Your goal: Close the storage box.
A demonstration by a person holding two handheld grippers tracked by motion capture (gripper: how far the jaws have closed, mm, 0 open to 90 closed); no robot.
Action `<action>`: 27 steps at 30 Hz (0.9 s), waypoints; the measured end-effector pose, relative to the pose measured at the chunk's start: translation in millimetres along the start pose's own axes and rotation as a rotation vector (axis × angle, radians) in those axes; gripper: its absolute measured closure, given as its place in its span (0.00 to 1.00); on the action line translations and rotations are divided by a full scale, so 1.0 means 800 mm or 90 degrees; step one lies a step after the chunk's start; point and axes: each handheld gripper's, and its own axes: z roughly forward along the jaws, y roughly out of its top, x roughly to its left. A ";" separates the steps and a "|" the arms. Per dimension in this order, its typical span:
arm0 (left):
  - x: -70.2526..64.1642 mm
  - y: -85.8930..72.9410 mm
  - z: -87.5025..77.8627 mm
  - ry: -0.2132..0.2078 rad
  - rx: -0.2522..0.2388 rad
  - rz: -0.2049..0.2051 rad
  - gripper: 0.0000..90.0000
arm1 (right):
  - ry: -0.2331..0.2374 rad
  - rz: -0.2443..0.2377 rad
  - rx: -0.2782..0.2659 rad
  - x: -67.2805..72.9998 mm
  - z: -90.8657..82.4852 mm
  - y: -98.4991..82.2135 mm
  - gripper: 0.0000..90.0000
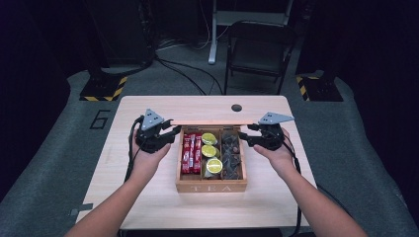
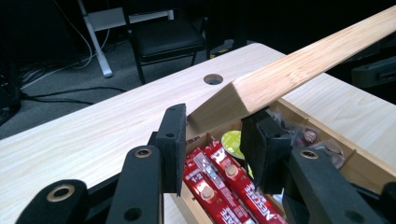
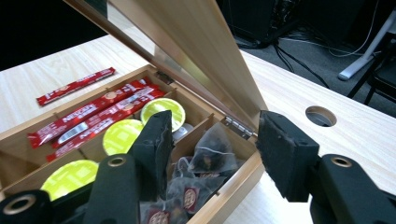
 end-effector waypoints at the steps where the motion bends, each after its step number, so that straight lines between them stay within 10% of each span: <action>1: -0.001 -0.002 0.000 0.002 -0.002 0.001 0.68 | -0.001 -0.006 -0.004 0.001 -0.002 0.000 0.50; 27: -0.015 -0.039 -0.013 -0.017 0.000 -0.002 0.68 | 0.009 -0.025 -0.020 0.039 -0.047 -0.009 0.52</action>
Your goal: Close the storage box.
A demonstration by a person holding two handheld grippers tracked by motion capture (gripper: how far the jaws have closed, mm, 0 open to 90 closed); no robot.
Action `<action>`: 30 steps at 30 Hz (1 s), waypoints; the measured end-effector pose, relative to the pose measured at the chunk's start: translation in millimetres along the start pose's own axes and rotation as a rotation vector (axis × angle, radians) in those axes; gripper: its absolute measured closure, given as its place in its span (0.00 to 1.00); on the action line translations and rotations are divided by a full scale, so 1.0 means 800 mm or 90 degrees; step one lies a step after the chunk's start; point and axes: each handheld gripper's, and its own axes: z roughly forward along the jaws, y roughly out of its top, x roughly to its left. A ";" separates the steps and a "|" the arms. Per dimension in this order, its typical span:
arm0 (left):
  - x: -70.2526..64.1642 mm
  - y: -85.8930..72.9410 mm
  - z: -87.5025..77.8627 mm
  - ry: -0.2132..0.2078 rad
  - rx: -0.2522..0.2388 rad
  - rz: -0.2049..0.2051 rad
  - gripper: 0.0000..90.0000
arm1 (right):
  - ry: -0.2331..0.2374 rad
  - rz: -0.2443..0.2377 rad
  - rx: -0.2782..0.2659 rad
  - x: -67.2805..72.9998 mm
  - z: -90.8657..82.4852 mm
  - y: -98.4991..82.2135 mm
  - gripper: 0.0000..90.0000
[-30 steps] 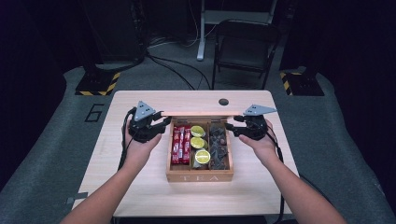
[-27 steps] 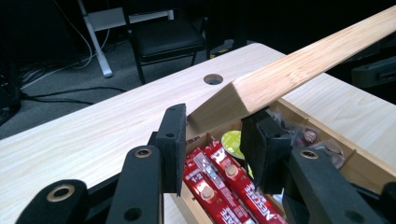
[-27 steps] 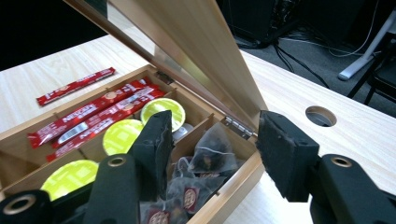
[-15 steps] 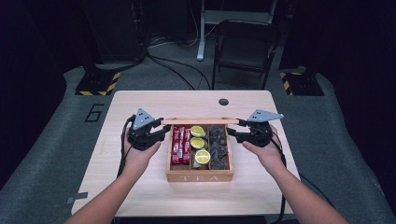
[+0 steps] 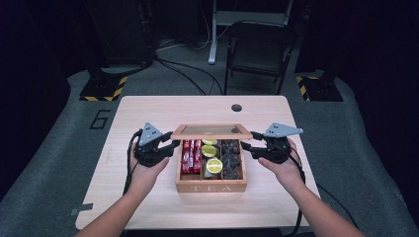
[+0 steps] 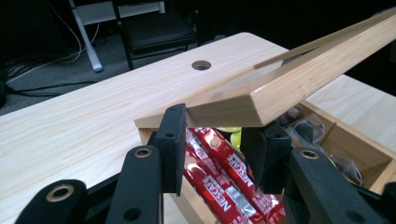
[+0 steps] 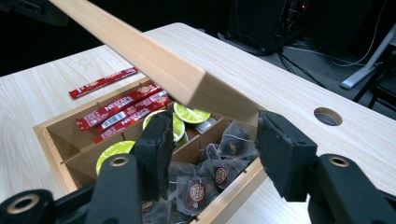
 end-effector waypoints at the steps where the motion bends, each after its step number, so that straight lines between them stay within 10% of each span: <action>1: -0.001 -0.002 -0.001 0.000 0.004 0.006 0.68 | -0.004 0.002 -0.001 0.001 -0.001 -0.001 0.52; 30: -0.021 -0.051 -0.018 -0.036 0.004 0.014 0.62 | -0.002 -0.021 -0.001 0.031 -0.017 -0.037 0.56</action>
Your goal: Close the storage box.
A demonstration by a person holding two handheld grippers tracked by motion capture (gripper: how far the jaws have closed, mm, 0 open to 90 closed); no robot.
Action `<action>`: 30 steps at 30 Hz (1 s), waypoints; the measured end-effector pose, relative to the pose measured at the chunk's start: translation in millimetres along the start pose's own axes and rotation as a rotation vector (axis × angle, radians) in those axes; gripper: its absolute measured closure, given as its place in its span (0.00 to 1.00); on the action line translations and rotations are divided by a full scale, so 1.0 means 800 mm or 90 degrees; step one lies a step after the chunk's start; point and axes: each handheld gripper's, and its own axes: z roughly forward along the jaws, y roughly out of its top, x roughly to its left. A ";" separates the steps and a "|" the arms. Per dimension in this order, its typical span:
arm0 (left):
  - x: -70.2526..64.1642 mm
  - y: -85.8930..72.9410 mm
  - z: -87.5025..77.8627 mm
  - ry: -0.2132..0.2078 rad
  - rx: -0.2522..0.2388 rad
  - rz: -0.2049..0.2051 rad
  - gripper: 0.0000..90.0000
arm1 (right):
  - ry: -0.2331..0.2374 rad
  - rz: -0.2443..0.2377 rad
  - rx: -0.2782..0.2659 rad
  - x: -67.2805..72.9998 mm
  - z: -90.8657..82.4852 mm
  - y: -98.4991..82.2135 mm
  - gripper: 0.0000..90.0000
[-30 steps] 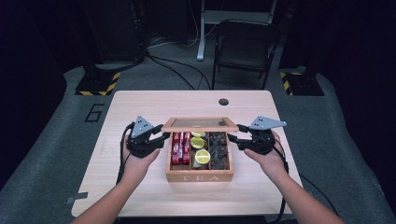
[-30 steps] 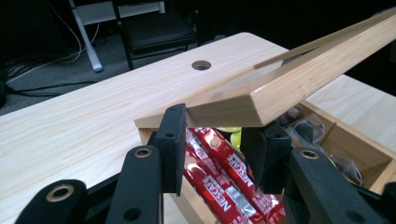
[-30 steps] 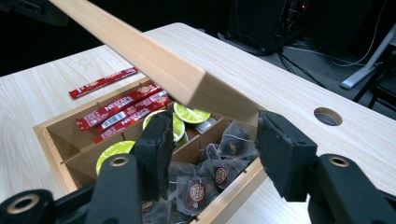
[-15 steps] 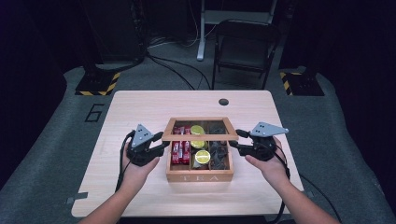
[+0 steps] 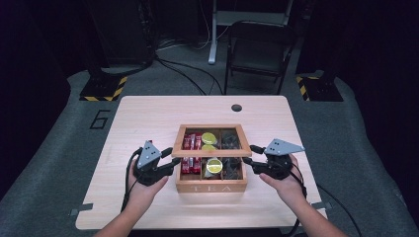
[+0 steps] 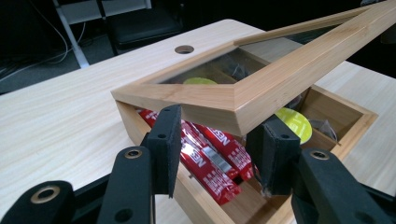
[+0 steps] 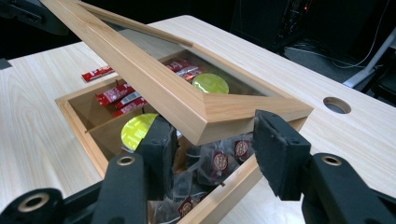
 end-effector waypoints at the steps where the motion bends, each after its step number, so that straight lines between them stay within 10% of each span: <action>1: 0.000 -0.003 0.000 -0.001 0.002 0.000 0.62 | -0.002 0.000 -0.001 0.001 0.000 -0.001 0.56; 30: -0.013 -0.058 0.004 -0.021 0.023 -0.018 0.63 | 0.002 0.014 0.017 0.023 0.008 -0.059 0.56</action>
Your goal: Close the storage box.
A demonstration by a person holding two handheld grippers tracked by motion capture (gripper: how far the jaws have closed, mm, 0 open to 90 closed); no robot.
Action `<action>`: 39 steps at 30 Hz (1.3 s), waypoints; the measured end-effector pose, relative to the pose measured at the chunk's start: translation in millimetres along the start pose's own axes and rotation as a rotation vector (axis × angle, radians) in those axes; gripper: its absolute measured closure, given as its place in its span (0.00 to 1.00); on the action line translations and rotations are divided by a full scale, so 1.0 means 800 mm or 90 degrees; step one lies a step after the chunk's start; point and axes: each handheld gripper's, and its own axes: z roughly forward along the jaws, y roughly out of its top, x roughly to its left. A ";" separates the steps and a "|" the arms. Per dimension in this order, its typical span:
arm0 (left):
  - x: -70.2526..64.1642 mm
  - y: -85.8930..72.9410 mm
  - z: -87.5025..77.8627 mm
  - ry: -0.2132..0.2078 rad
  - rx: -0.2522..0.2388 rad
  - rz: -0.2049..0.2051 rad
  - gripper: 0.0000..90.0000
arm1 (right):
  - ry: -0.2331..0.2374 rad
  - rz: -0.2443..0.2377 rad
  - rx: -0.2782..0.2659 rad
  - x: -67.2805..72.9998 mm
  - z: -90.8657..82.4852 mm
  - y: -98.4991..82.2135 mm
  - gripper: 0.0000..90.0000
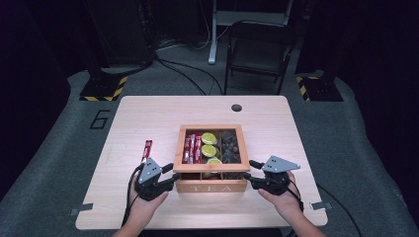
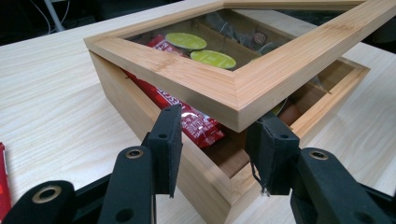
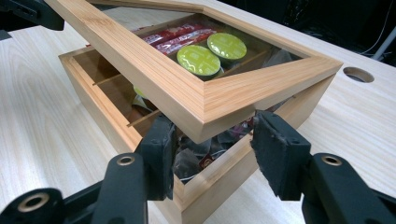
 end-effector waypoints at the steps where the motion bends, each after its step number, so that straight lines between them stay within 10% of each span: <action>1: 0.000 -0.001 0.001 0.002 -0.003 -0.003 0.63 | 0.001 -0.006 0.002 -0.001 0.000 -0.001 0.56; 31: -0.011 -0.026 0.005 -0.022 0.049 -0.008 0.57 | 0.020 0.014 0.051 0.007 0.010 -0.030 0.55; 35: -0.008 -0.019 0.001 -0.017 0.017 -0.012 0.53 | 0.017 -0.005 0.091 0.012 0.014 -0.033 0.52; 39: -0.004 -0.021 0.002 -0.020 0.033 -0.014 0.51 | 0.031 0.018 0.045 0.010 0.007 -0.030 0.52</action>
